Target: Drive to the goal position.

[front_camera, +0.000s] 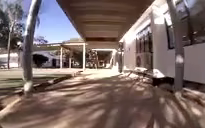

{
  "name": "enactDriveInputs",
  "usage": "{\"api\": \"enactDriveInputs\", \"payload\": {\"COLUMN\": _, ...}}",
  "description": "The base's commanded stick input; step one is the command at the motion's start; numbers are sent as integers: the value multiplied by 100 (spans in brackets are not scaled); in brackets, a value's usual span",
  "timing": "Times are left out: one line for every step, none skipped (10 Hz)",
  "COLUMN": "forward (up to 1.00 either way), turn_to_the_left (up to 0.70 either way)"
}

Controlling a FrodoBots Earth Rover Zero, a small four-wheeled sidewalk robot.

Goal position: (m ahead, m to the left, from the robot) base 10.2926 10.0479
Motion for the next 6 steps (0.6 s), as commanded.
{"api": "enactDriveInputs", "payload": {"forward": 70, "turn_to_the_left": 0}}
{"api": "enactDriveInputs", "payload": {"forward": 70, "turn_to_the_left": 0}}
{"api": "enactDriveInputs", "payload": {"forward": 70, "turn_to_the_left": 0}}
{"api": "enactDriveInputs", "payload": {"forward": 70, "turn_to_the_left": 0}}
{"api": "enactDriveInputs", "payload": {"forward": 70, "turn_to_the_left": 0}}
{"api": "enactDriveInputs", "payload": {"forward": 70, "turn_to_the_left": 0}}
